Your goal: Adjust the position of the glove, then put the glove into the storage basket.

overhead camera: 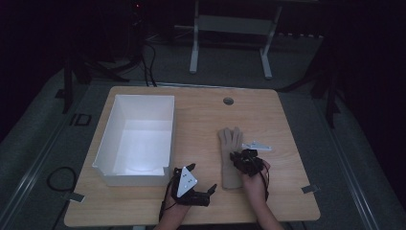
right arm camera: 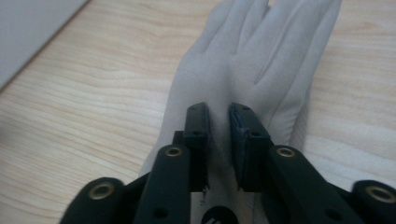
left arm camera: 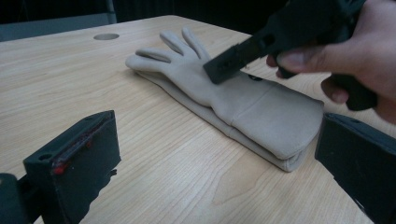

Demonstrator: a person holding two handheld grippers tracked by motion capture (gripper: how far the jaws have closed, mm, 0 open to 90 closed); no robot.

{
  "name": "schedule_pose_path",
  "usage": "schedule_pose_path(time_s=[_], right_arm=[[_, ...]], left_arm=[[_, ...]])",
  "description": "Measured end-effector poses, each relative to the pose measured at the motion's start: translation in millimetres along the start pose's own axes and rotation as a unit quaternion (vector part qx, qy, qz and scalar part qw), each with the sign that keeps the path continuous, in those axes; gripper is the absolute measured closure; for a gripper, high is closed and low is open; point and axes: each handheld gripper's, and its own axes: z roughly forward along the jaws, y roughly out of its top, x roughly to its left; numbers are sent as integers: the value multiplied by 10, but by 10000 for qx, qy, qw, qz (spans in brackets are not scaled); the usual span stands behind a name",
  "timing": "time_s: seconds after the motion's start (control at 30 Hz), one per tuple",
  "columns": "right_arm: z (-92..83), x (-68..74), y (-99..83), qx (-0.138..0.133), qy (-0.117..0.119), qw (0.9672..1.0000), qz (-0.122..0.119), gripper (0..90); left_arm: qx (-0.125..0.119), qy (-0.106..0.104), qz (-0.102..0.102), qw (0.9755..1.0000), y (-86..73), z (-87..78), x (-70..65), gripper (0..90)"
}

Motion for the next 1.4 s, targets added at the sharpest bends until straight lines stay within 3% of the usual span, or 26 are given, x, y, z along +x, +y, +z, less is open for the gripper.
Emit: schedule_pose_path(time_s=[0.07,0.1,0.13,0.17,0.27,0.33,0.37,0.43,0.5,0.57,0.63,0.7,0.83,1.0,1.17,1.2,1.33,1.4], right_arm=[[-63,-18,41,-77,36,10000,-26,665],[-125,-50,93,-144,103,9997,-163,569],[-157,-73,120,-170,80,9996,-203,528],[-157,-73,120,-170,80,9996,-203,528],[-281,-246,220,-340,102,9990,-276,383],[-299,-284,234,-376,139,9988,-265,351],[-340,-368,268,-368,325,9982,-339,234],[-353,-401,287,-369,429,9977,-378,208],[-388,-476,323,-379,601,9959,-567,188],[-394,-498,328,-421,674,9951,-583,217],[-398,-549,344,-397,919,9927,-674,223],[-410,-611,348,-363,949,9910,-874,213],[-412,-687,360,-102,1005,9919,-772,178],[-456,-730,375,-306,1122,9908,-690,140],[-466,-732,410,-359,1170,9906,-607,106],[-456,-731,431,-405,1187,9908,-518,102],[-413,-734,467,-394,1199,9908,-489,103],[-361,-742,507,-358,1240,9906,-458,104]], left_arm=[[-2,-10,2,10000,0,0,-1,3],[-14,-9,1,10000,-1,-2,-4,3],[-12,-47,-13,10000,-1,-2,-3,3],[-32,-101,-53,9999,-1,1,-1,3],[-39,-199,-72,9998,24,14,-14,3],[2,-262,6,9997,47,27,-19,3],[-27,-256,88,9996,53,38,-27,3],[74,-202,156,9996,70,63,-35,3],[174,-306,2,9994,86,113,-30,4],[283,-297,12,9992,98,134,-39,4],[316,-528,-27,9981,124,163,-59,4],[400,-671,105,9969,160,205,-98,4],[530,-1050,339,9925,237,335,-174,3],[792,-1306,376,9876,285,506,-273,3],[912,-1497,755,9816,309,591,-346,4],[874,-1476,838,9816,320,589,-348,79],[837,-1537,966,9798,357,603,-317,87],[813,-1573,988,9792,379,612,-300,140]])
